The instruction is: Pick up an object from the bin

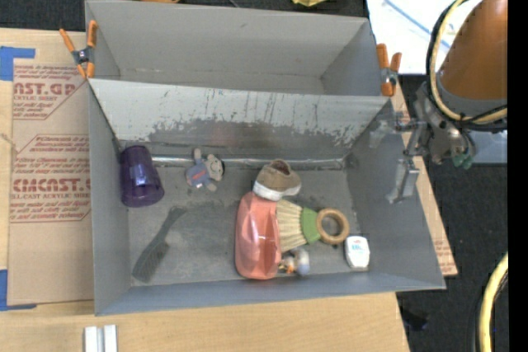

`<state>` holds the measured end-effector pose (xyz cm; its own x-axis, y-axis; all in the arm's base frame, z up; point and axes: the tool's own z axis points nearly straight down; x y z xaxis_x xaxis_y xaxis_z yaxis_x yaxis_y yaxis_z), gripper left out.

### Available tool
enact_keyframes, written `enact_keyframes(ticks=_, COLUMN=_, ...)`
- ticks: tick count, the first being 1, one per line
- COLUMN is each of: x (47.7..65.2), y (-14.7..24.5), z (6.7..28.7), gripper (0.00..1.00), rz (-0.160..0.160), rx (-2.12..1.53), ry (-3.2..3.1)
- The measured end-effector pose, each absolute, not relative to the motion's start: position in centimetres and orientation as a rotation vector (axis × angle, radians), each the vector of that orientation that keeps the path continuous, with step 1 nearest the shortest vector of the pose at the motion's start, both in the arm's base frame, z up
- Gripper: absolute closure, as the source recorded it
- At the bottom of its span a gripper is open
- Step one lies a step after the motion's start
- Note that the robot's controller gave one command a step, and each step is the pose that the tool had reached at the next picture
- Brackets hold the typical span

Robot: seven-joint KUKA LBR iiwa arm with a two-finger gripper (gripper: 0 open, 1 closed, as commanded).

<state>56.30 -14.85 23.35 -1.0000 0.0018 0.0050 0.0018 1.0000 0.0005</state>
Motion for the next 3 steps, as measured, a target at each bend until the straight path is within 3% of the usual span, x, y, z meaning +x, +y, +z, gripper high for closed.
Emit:
enact_keyframes(ticks=1, x=56.5, y=-14.7, z=23.8, gripper=0.0, rz=0.002, rx=-0.002, ry=-3.145)
enact_keyframes(ticks=2, x=54.4, y=-9.5, z=7.3, gripper=0.0, rz=-0.001, rx=-0.268, ry=-3.132)
enact_keyframes(ticks=3, x=53.1, y=-6.4, z=16.0, gripper=0.0, rz=0.004, rx=-0.336, ry=-3.141)
